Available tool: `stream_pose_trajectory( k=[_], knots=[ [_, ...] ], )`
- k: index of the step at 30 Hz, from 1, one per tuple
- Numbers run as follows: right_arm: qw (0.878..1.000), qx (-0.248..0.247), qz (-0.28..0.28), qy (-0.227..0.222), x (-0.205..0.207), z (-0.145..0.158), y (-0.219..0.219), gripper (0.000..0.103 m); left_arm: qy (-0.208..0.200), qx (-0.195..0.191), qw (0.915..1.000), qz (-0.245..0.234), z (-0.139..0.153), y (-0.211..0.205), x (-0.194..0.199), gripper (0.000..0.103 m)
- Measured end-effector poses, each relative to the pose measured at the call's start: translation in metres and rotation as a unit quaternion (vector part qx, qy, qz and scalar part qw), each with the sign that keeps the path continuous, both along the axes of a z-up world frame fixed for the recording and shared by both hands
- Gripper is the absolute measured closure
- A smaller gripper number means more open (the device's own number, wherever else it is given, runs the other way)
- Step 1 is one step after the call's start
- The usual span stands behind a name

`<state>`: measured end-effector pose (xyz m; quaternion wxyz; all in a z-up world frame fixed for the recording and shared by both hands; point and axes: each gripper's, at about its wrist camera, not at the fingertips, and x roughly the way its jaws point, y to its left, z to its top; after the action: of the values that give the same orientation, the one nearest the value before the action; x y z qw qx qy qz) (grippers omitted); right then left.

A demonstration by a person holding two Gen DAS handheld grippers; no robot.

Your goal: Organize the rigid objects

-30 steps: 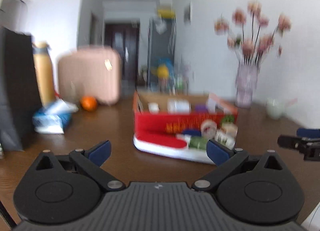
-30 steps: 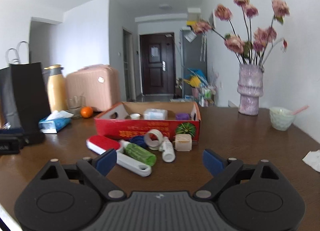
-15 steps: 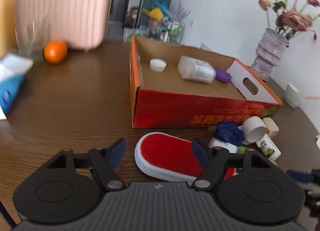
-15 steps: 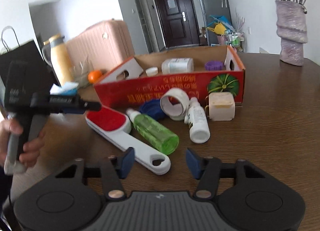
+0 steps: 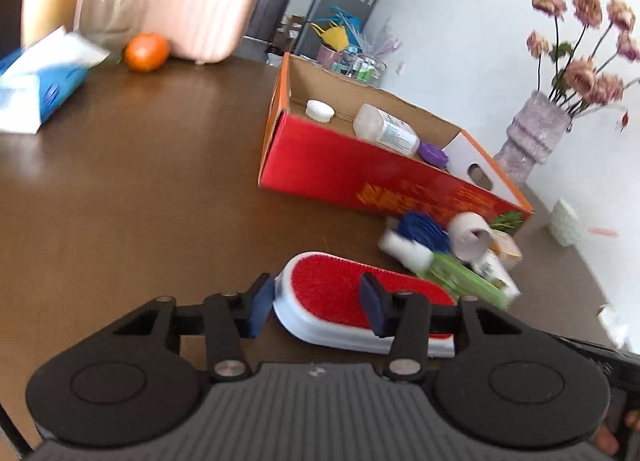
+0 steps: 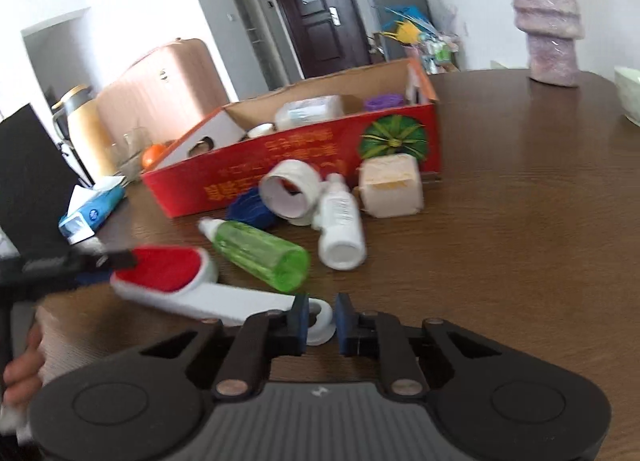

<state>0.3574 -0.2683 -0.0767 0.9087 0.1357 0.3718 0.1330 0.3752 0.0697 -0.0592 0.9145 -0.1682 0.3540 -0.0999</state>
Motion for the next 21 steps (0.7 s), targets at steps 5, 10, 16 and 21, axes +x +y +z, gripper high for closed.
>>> stream_pose_trajectory(
  k=[5,10,16,21],
  knots=[
    [1.0,-0.005,-0.03,-0.005,-0.018,-0.002,-0.015,0.089,-0.001,-0.028,0.9996,0.006,-0.004,-0.01,-0.046,0.062],
    [0.999,0.009,-0.037,0.002,-0.044,-0.003,-0.028,0.089,0.0,-0.03,0.9996,0.004,-0.003,-0.018,-0.078,0.063],
    [0.998,0.047,-0.047,0.0,-0.078,-0.007,-0.045,0.088,0.015,-0.088,0.9958,0.021,-0.013,-0.016,-0.106,0.063],
    [0.997,0.046,-0.061,-0.005,-0.106,-0.006,-0.051,0.088,0.006,-0.079,0.9964,0.029,-0.007,-0.028,-0.136,0.063]
  ],
)
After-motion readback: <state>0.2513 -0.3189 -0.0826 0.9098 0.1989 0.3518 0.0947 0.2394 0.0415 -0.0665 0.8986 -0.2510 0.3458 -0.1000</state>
